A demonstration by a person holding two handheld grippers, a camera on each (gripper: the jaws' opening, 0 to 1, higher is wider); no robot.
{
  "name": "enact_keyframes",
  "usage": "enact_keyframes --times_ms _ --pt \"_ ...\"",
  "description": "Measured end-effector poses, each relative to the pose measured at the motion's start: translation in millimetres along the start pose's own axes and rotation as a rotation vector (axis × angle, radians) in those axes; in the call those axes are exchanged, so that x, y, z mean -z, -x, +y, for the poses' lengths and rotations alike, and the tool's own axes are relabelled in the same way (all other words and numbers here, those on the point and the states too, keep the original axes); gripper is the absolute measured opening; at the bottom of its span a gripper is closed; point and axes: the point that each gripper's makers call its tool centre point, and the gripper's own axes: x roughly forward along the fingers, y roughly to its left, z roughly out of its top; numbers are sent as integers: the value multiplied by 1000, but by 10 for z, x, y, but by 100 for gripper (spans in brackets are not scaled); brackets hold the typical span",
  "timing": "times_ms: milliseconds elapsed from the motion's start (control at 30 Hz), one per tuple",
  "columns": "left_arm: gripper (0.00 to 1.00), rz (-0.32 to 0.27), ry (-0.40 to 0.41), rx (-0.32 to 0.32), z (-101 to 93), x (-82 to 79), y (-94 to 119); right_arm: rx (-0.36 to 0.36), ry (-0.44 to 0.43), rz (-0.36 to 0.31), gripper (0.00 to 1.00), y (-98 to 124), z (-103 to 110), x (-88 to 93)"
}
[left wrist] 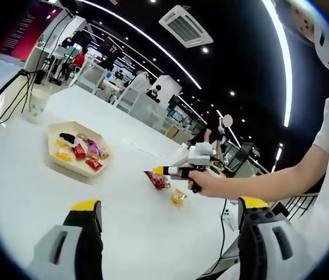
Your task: Place the target food into the container with the food tongs after gripping and lifting it, then release it inside without dropping or visibly crushing the food.
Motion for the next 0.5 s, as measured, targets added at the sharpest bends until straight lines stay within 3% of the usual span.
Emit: enact_keyframes --times_ms 367,500 --pt "96 -10 5 -17 28 -20 18 55 63 -25 28 -18 -66 -84" --pt "97 -10 10 -25 41 -15 27 44 60 -19 28 -44 -62 -82"
